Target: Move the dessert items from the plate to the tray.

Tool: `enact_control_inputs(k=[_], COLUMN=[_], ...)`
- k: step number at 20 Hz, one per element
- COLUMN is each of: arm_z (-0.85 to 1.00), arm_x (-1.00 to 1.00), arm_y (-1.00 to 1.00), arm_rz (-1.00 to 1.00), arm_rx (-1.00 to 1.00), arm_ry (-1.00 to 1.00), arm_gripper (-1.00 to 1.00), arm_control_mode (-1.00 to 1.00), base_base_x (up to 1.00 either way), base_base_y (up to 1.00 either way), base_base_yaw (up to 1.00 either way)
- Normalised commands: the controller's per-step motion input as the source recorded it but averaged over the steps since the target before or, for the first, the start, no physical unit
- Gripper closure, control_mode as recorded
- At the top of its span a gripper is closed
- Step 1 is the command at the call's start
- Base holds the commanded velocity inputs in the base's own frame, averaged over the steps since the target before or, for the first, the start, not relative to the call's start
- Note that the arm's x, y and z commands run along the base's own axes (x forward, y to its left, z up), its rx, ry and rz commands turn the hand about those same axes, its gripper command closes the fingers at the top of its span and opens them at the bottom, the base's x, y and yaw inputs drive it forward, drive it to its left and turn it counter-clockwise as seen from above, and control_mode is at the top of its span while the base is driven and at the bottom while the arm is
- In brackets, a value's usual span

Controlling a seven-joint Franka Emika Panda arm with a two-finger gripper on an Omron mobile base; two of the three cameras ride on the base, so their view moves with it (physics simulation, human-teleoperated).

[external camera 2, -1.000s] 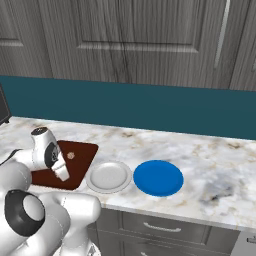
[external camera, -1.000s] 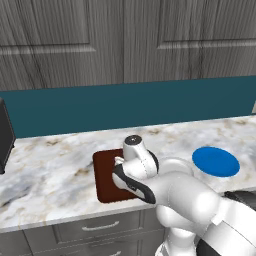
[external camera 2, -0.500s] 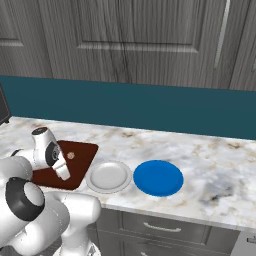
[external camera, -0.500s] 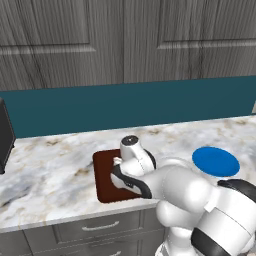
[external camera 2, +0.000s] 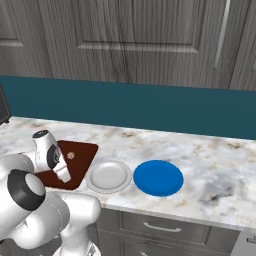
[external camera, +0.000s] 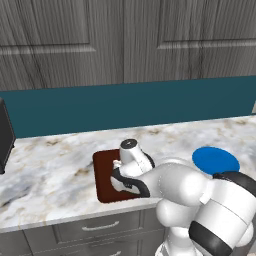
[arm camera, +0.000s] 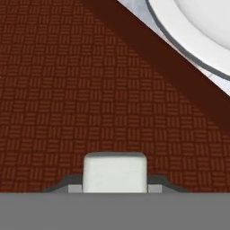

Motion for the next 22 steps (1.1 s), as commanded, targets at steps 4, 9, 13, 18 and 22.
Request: enact_control_inputs(k=[4, 9, 13, 18, 22], arm_z=[0.05, 0.41, 0.49, 0.49, 0.24], arm_x=[0.0, 0.0, -0.11, -0.38, -0.6], arm_y=[0.0, 0.0, 0.0, -0.52, -0.85], arm_rz=[0.0, 0.0, 0.02, 0.09, 0.12], arm_rx=[0.0, -0.01, -0.08, 0.0, 0.0], arm_ry=[0.0, 0.0, 0.0, -0.04, -0.09], arm_gripper=[-1.0, -1.0, -1.0, -1.0, -1.0], arm_control_mode=[-1.0, -1.0, -1.0, -1.0, -1.0], base_base_x=[0.0, 0.0, 0.0, 0.0, 0.0], base_base_y=[0.0, 0.0, 0.0, 0.0, 0.0], base_base_yaw=[0.0, 0.0, 0.0, 0.0, 0.0])
